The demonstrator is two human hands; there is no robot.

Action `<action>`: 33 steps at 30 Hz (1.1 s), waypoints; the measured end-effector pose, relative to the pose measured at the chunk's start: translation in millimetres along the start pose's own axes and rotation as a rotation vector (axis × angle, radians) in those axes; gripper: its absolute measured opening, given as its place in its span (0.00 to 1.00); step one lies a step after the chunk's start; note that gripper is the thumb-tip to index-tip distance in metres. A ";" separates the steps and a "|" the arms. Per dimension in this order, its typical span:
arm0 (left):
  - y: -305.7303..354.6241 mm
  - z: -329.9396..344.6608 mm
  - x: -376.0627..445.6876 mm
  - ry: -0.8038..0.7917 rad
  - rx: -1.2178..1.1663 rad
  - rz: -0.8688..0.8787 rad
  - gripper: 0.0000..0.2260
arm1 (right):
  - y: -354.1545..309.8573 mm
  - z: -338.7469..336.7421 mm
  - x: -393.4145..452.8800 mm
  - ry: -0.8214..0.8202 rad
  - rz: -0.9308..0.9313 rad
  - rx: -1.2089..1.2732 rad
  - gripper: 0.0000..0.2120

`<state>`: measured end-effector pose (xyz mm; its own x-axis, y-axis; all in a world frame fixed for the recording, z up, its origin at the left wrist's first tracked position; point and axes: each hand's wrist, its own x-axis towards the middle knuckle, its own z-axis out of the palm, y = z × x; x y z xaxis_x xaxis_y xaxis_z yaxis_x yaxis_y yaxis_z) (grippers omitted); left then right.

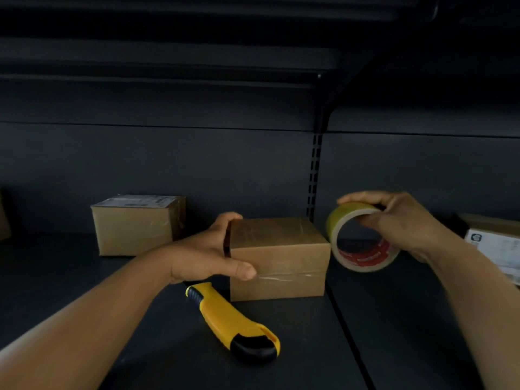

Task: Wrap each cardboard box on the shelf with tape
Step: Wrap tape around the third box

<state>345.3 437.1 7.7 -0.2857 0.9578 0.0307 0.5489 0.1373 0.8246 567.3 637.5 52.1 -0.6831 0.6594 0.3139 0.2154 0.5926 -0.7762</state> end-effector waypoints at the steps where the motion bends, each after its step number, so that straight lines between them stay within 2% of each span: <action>1: -0.1 0.4 -0.2 0.002 0.010 -0.007 0.46 | 1.3 0.1 0.0 -0.008 0.002 -0.007 0.20; 3: 0.7 0.7 -0.4 0.001 0.035 -0.019 0.44 | 3.3 0.9 0.6 -0.022 0.016 -0.021 0.19; 7: 8.5 -3.7 -2.7 -0.040 0.167 -0.080 0.46 | 5.2 1.9 2.0 -0.041 0.043 -0.034 0.19; 9: 17.7 -6.6 -4.3 -0.071 0.375 -0.146 0.51 | 6.1 3.3 2.2 -0.060 0.055 -0.041 0.19; 12: 39.9 -7.5 -7.0 -0.143 0.871 -0.224 0.53 | 6.5 5.6 2.7 -0.084 0.068 -0.048 0.19; 15: 67.0 2.8 -4.4 -0.244 1.058 -0.258 0.54 | 6.2 7.1 3.1 -0.084 0.060 -0.059 0.19; 23: 99.4 55.5 40.0 -0.260 1.022 -0.103 0.54 | 6.9 8.6 2.9 -0.072 0.054 -0.068 0.19; 33: 88.5 60.4 53.9 -0.178 0.981 -0.002 0.54 | 4.5 -5.0 -2.6 -0.093 0.052 -0.089 0.19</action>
<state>425.9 516.2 48.2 -0.2089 0.9703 -0.1217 0.9778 0.2093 -0.0096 573.6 640.7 50.5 -0.7303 0.6468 0.2197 0.3102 0.6005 -0.7370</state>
